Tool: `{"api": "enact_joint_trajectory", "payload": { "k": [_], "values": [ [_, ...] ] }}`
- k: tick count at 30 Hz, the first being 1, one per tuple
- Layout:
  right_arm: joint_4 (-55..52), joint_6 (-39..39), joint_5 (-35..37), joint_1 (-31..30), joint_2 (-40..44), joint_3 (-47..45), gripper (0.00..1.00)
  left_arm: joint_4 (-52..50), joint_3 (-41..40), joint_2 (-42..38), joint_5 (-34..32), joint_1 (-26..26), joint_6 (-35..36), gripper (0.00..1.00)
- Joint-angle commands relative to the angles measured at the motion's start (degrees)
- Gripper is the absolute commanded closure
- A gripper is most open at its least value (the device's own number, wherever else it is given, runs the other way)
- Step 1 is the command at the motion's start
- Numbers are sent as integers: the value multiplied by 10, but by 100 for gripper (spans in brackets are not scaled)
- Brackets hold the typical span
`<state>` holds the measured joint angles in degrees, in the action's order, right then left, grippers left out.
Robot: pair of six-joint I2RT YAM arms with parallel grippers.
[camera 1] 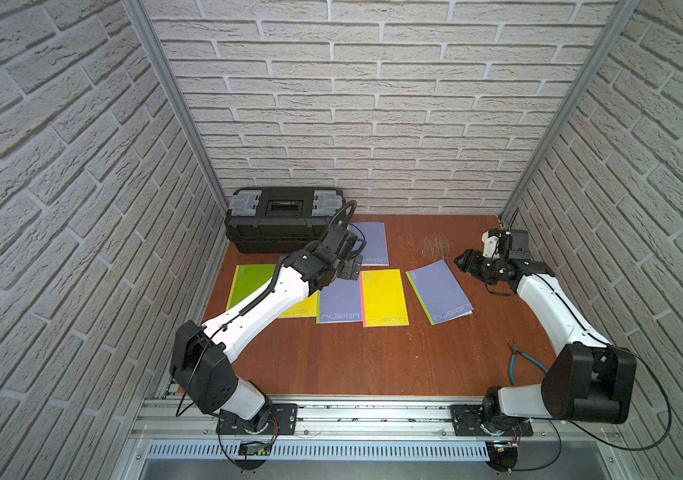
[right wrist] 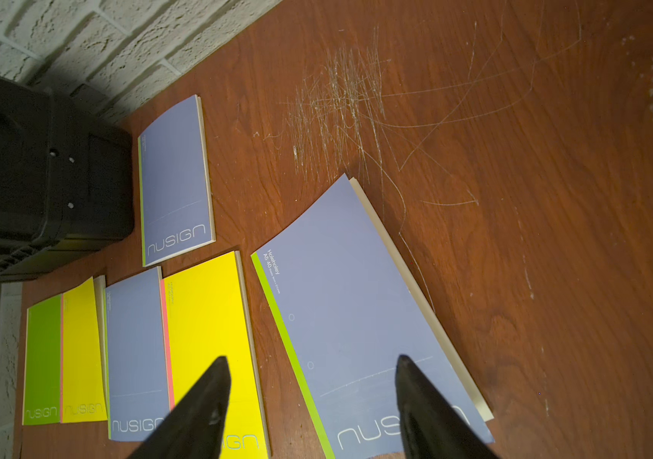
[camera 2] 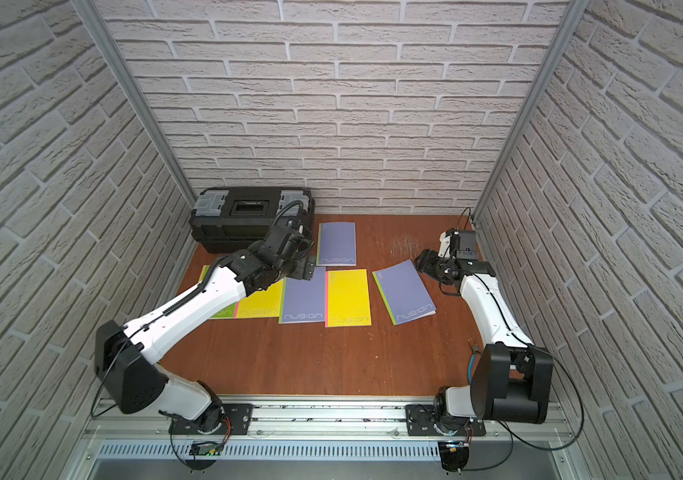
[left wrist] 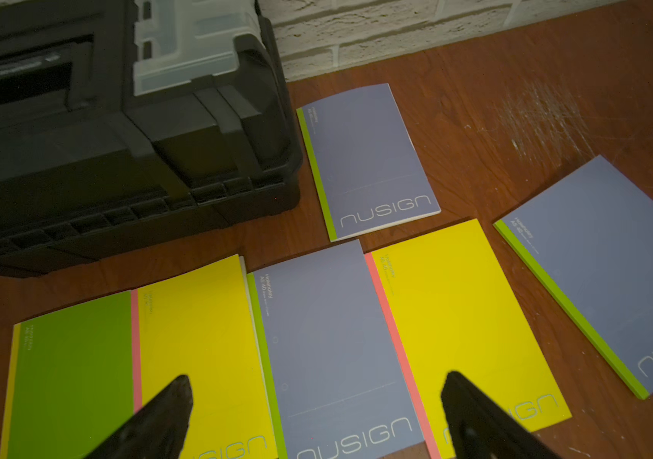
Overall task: Close the notebook
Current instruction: Reset both arms
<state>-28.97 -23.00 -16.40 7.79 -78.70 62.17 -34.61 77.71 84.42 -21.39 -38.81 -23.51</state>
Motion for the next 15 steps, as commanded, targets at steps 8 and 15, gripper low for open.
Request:
{"api": "enact_joint_trajectory", "payload": {
  "k": [8,15],
  "values": [
    [38,19,-28,-5,50,-8,9,10,-27,-79,-34,61,30,2],
    [35,17,-3,-5,62,1,0,-29,-10,-87,-8,114,-2,2]
  ]
}}
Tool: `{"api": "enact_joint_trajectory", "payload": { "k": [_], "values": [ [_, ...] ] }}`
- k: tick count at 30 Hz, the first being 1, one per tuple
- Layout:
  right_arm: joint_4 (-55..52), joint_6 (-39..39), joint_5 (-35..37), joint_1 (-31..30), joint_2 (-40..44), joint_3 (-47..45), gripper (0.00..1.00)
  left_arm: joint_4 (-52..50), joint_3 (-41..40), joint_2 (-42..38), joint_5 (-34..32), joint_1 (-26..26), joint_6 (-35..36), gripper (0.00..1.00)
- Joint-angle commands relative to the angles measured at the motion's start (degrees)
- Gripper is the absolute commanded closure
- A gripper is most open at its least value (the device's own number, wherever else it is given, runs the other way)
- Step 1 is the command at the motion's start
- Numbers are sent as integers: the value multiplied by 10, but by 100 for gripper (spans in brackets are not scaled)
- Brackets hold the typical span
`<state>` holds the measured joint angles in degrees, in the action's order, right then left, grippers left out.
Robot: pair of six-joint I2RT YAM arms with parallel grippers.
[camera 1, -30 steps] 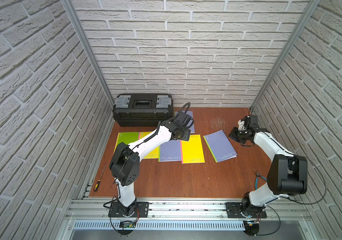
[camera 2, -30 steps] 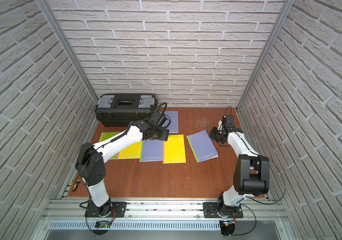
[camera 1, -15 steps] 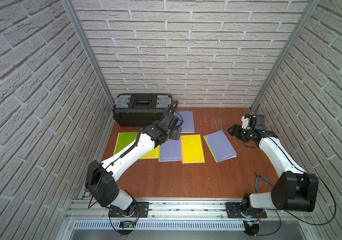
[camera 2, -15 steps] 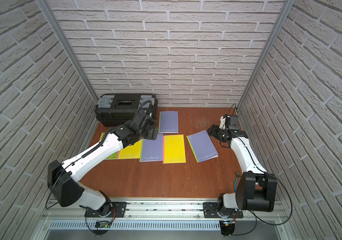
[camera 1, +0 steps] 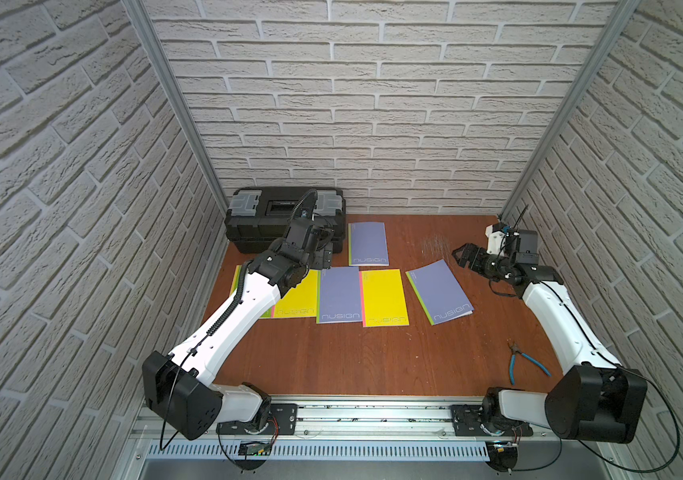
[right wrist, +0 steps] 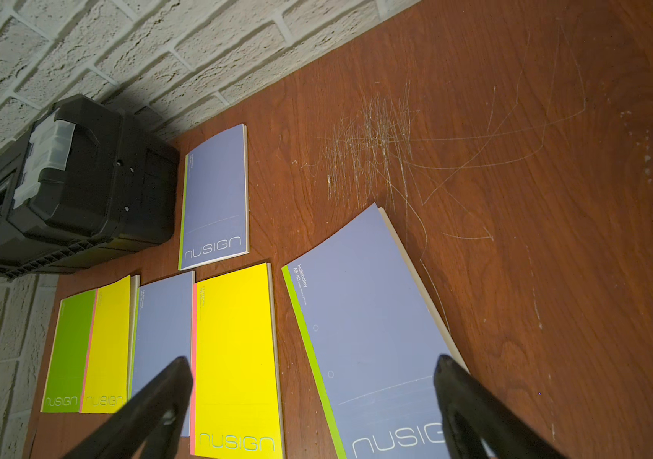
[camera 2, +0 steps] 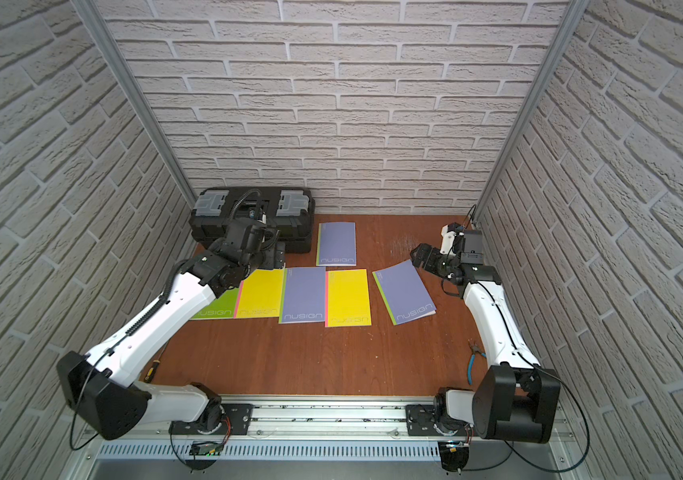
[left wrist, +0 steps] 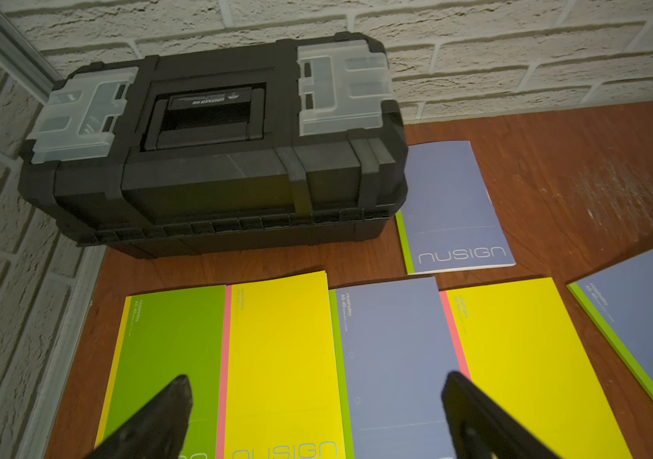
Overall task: Close the notebook
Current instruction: Reset both arms
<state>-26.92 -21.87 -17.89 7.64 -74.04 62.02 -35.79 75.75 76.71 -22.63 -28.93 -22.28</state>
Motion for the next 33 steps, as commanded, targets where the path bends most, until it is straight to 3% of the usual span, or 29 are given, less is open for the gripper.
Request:
{"api": "enact_joint_trajectory", "payload": {
  "k": [1,5,8,11,14,21,25,33],
  "values": [
    [12,8,16,-3,15,5,0,-18,9,-12,5,19,-15,2],
    [-17,8,52,-3,3,23,0,-5,-1,-25,-1,31,0,2],
    [-31,8,59,-3,-14,37,0,30,-21,-41,-43,35,23,2],
    [-39,13,66,-4,-22,48,0,77,-46,-52,-61,65,36,2],
    [-39,17,117,-4,-21,48,0,131,-80,-58,-66,97,62,2],
    [55,8,135,-5,-6,-12,0,355,-242,-99,-43,162,121,2],
    [118,13,143,-6,4,-55,0,400,-292,-95,-27,208,133,2],
    [147,71,176,-26,-28,-74,0,534,-404,-75,11,267,159,2]
  ]
}}
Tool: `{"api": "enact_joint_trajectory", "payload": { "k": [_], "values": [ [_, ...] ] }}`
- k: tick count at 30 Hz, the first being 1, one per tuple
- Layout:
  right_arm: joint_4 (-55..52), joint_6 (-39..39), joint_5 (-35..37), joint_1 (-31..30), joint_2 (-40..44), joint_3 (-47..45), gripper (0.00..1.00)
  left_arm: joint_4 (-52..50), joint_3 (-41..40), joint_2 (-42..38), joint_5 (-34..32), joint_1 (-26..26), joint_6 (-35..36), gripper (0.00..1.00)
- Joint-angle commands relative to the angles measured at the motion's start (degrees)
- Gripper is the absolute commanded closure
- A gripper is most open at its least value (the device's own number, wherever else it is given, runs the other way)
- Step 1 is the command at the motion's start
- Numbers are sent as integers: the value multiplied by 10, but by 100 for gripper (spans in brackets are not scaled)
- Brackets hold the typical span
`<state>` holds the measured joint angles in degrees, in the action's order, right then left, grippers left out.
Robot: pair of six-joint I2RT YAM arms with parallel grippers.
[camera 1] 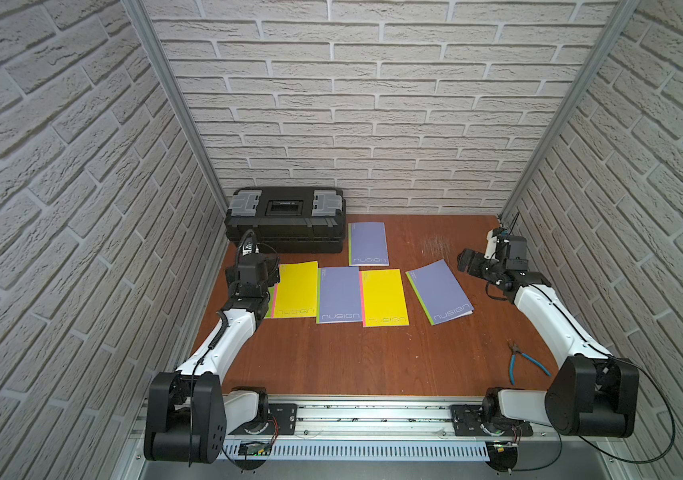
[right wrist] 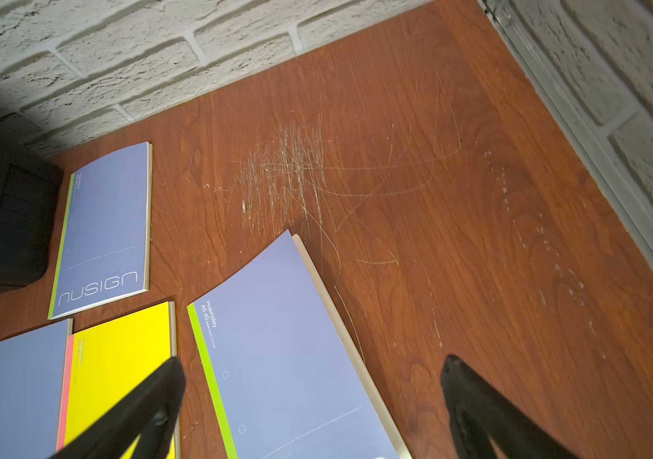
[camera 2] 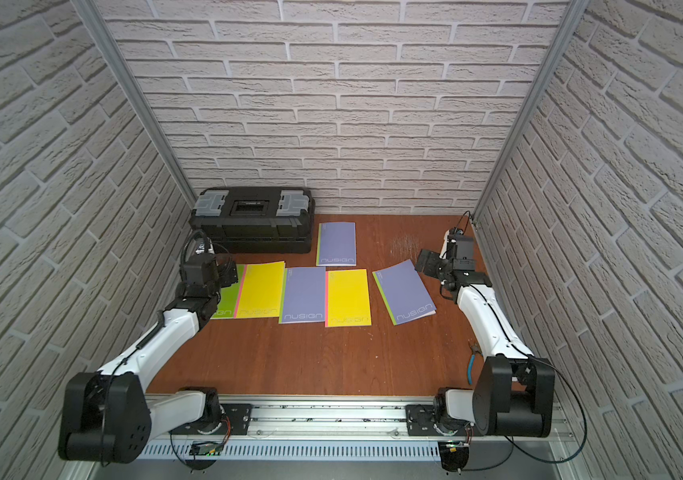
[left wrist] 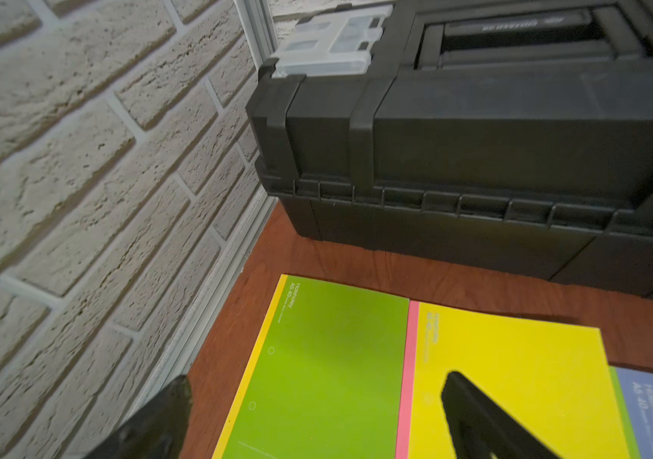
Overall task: Close the notebook
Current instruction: Reset both arms
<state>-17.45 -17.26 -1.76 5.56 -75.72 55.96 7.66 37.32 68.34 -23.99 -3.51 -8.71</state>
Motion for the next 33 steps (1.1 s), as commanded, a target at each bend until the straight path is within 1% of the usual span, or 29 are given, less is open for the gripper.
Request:
{"api": "enact_joint_trajectory", "payload": {
  "k": [1,4,7,9,11,16,20,23,25,28,30,33],
  "values": [
    [71,27,2,-6,-15,-23,0,112,-28,17,29,17,23,2],
    [165,33,-26,-6,-20,-77,0,180,-65,47,49,33,13,2],
    [266,49,-18,-11,-8,-141,0,272,-108,74,65,40,15,2],
    [336,67,-13,-12,-1,-182,0,311,-127,90,79,43,23,2],
    [383,74,-8,-13,-1,-206,0,347,-143,102,101,44,31,2],
    [440,95,-21,-16,-22,-228,0,403,-168,118,163,44,53,2],
    [426,112,-9,-19,-23,-222,0,492,-204,146,177,46,55,2],
    [429,138,-7,-20,-14,-237,0,549,-219,181,183,47,56,2],
    [460,146,-10,-20,-10,-260,0,561,-215,202,185,47,59,2],
    [543,161,-34,-20,-19,-300,1,547,-198,224,192,47,66,2],
    [603,167,-41,-19,-39,-323,1,508,-185,215,200,48,66,2],
    [659,172,-53,-18,-68,-343,1,500,-179,216,206,51,64,2]
  ]
}}
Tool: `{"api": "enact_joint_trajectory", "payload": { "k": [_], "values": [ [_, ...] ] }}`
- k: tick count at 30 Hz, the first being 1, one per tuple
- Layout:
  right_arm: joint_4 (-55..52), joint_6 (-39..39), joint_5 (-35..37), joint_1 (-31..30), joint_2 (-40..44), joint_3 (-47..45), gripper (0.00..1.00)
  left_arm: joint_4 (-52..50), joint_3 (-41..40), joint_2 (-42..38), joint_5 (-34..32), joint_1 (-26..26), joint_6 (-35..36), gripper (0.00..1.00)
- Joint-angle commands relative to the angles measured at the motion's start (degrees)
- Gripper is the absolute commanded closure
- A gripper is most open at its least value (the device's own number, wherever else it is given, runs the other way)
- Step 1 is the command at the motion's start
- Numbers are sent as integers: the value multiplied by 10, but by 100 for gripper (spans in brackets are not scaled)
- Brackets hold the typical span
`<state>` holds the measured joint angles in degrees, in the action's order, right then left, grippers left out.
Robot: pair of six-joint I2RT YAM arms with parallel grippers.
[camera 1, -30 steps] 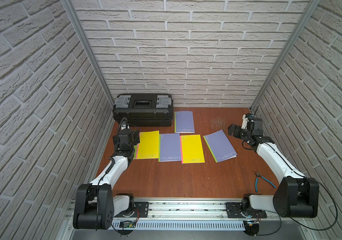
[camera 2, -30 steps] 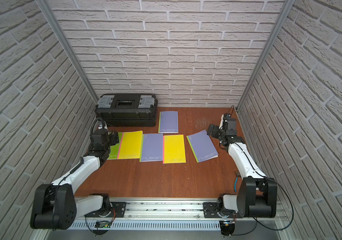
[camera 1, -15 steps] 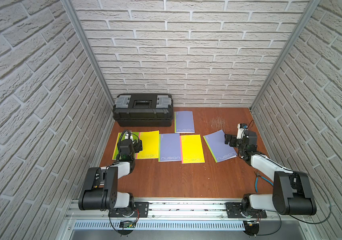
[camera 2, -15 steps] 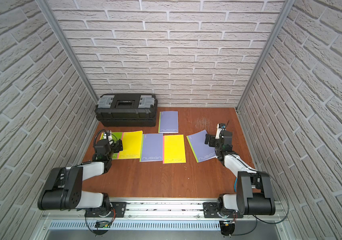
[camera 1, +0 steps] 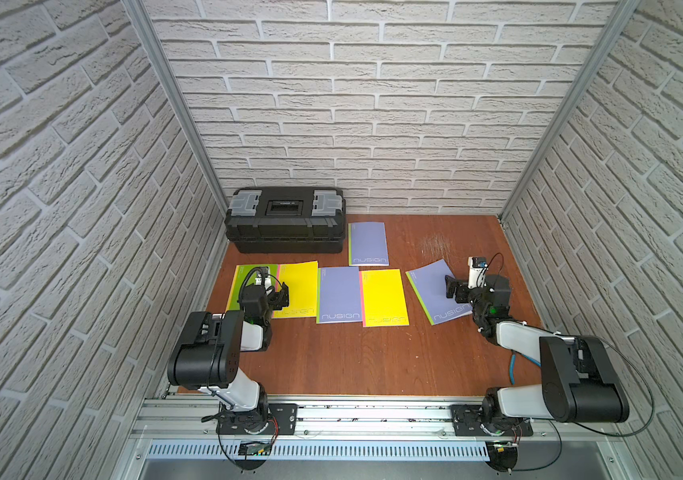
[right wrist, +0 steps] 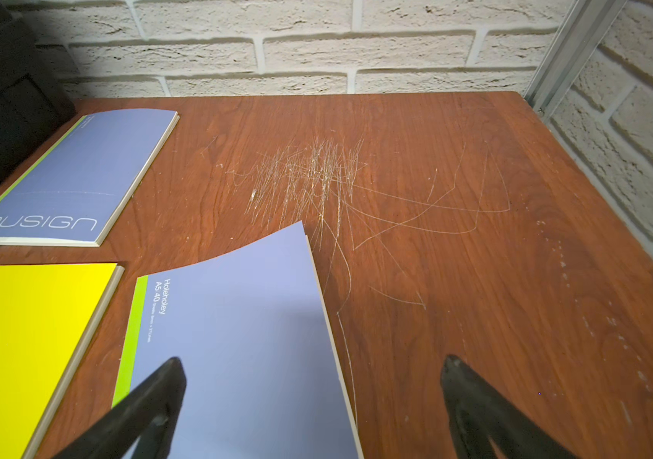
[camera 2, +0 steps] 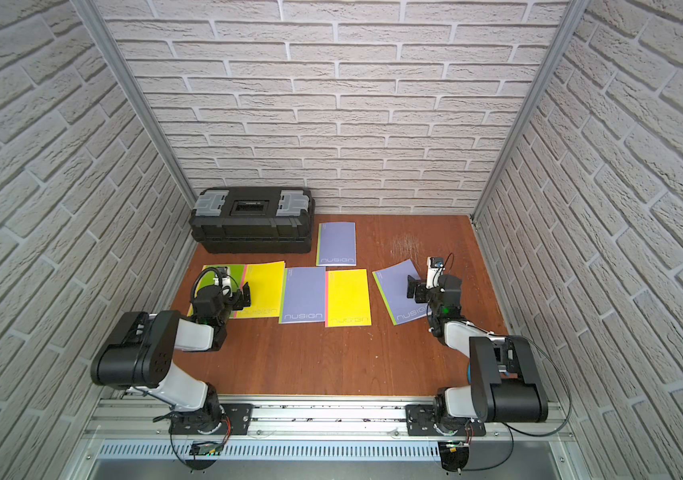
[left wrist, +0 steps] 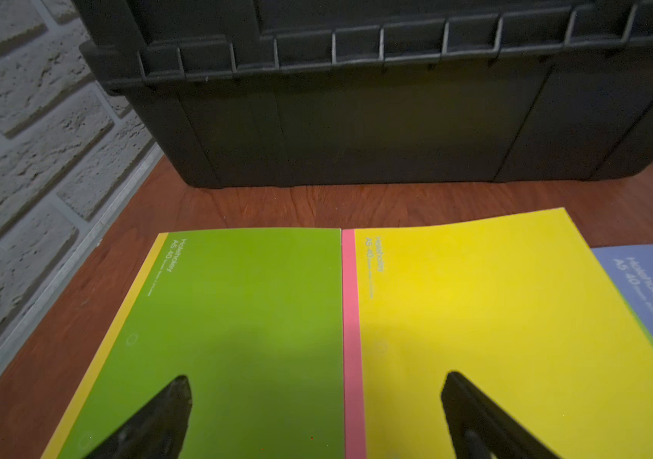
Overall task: Close the notebook
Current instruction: Reset both arms
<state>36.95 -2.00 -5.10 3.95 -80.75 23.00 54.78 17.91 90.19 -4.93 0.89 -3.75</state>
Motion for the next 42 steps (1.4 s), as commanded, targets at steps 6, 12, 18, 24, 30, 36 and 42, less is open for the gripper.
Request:
{"api": "enact_joint_trajectory", "payload": {
  "k": [6,12,18,24,30,36,42],
  "values": [
    [211,23,-28,-1,-66,-52,1,19,21,-2,11,10,7,2],
    [171,20,-23,-2,-80,-17,1,16,23,-2,13,12,6,2],
    [187,17,-21,-2,-85,-21,1,15,23,-2,13,12,6,2],
    [186,17,-21,-3,-84,-21,1,15,23,-2,15,12,6,2],
    [185,17,-21,-2,-85,-20,1,15,23,-2,15,12,6,2],
    [184,17,-21,-2,-85,-20,1,15,23,-2,15,13,6,2],
    [184,18,-21,-3,-86,-20,1,15,23,-2,15,13,6,2]
  ]
}}
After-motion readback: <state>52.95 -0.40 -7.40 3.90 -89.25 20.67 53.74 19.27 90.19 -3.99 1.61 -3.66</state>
